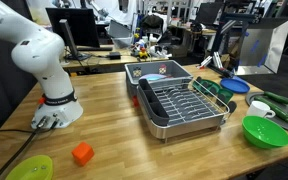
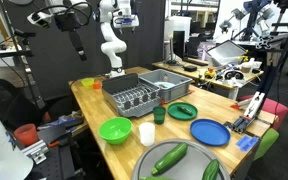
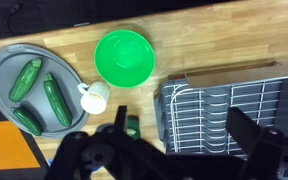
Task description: Put the green object onto the blue plate.
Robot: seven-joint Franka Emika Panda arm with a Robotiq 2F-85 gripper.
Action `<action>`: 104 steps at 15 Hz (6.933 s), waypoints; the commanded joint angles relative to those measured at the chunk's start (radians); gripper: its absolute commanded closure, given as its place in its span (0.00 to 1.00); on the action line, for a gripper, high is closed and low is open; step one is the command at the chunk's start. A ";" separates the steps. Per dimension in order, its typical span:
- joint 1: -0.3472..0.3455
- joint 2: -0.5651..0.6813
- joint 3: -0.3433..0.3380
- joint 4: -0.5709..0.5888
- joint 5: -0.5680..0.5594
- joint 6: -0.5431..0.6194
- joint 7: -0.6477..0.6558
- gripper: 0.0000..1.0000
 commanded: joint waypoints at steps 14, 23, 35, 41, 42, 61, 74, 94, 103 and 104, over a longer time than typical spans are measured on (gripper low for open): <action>-0.021 0.012 -0.033 0.013 -0.020 0.013 -0.019 0.00; -0.200 0.173 -0.250 0.026 -0.165 0.143 -0.145 0.00; -0.202 0.151 -0.254 0.016 -0.156 0.130 -0.146 0.00; -0.216 0.327 -0.313 0.029 -0.186 0.243 -0.237 0.00; -0.217 0.366 -0.326 0.034 -0.192 0.265 -0.263 0.00; -0.237 0.692 -0.381 0.107 -0.343 0.396 -0.386 0.00; -0.285 1.006 -0.397 0.263 -0.067 0.683 -0.635 0.00; -0.421 1.263 -0.305 0.485 -0.013 0.617 -0.905 0.00; -0.452 1.427 -0.284 0.634 -0.045 0.560 -0.889 0.00; -0.449 1.435 -0.282 0.638 -0.046 0.558 -0.886 0.00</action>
